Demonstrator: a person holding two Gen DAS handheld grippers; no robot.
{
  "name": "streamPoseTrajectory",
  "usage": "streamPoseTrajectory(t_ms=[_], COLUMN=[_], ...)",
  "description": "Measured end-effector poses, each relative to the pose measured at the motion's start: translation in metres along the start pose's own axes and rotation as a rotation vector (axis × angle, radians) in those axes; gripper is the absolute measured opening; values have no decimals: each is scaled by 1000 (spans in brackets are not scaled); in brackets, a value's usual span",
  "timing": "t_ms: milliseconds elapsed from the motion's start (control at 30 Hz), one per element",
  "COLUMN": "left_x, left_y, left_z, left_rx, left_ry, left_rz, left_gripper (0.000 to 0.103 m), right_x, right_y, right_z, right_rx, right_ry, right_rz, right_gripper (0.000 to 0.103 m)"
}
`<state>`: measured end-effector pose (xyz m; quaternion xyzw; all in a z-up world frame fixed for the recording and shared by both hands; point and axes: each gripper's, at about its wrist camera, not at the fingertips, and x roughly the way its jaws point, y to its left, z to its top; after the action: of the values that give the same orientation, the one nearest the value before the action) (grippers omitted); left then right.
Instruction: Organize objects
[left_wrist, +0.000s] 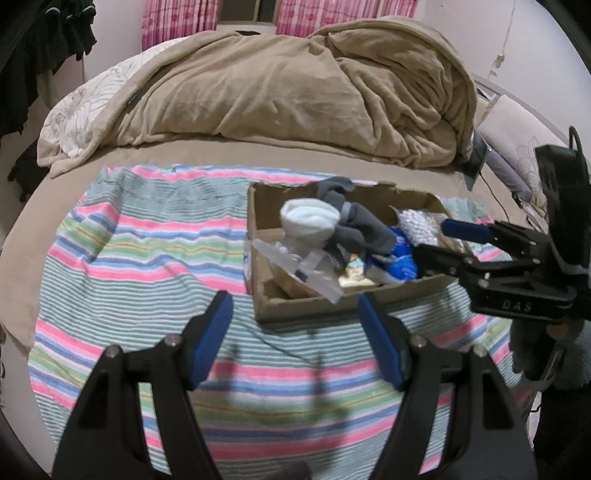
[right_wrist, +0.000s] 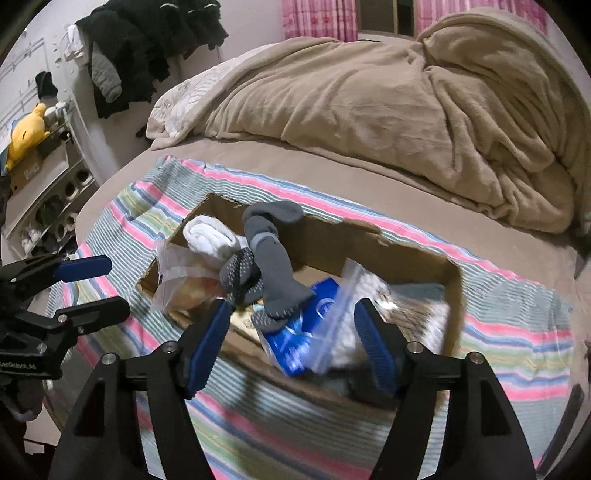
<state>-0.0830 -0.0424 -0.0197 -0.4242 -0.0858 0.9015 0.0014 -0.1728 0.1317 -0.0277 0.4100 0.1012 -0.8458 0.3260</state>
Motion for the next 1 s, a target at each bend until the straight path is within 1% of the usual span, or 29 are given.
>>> streamPoseTrajectory(t_ms=[67, 333, 400, 467, 567, 667, 700, 733, 767, 800, 833, 867, 1000], left_x=[-4, -16, -19, -22, -28, -33, -35, -37, -39, -42, -45, -48, -56], left_y=[-6, -25, -34, -41, -48, -57, -60, -62, -63, -65, -66, -68, -70], left_z=[-2, -16, -20, -24, -31, -35, -37, -38, -39, -40, -41, -41, -43], left_rx=[10, 18, 52, 80, 71, 96, 100, 101, 101, 102, 105, 108, 110], left_ry=[-4, 2, -11, -12, -10, -9, -9, -8, -8, -17, -30, -39, -54], left_rz=[3, 9, 64, 84, 52, 56, 46, 37, 32, 37, 43, 44, 30], left_gripper=[80, 83, 83, 83, 83, 83, 83, 86, 94, 96, 97, 98, 98], right_x=[-8, -42, -52, -62, -72, -83, -86, -89, -93, -95, -98, -101, -108], right_y=[-4, -12, -11, -11, -12, -11, -11, -10, -9, -8, -7, -6, -4], right_z=[-6, -30, -35, -41, -50, -59, -60, -63, -66, -67, -69, -71, -76], right_rx=[18, 80, 89, 100, 116, 125, 127, 129, 129, 130, 131, 131, 140], right_ry=[-5, -29, -38, -49, -58, -68, -71, -74, -76, -77, -82, -90, -100], right_rz=[-11, -39, -42, -50, -52, -53, -57, -59, -57, -57, -58, -58, -62], right_gripper=[74, 74, 74, 74, 74, 74, 74, 74, 75, 80, 87, 88, 89])
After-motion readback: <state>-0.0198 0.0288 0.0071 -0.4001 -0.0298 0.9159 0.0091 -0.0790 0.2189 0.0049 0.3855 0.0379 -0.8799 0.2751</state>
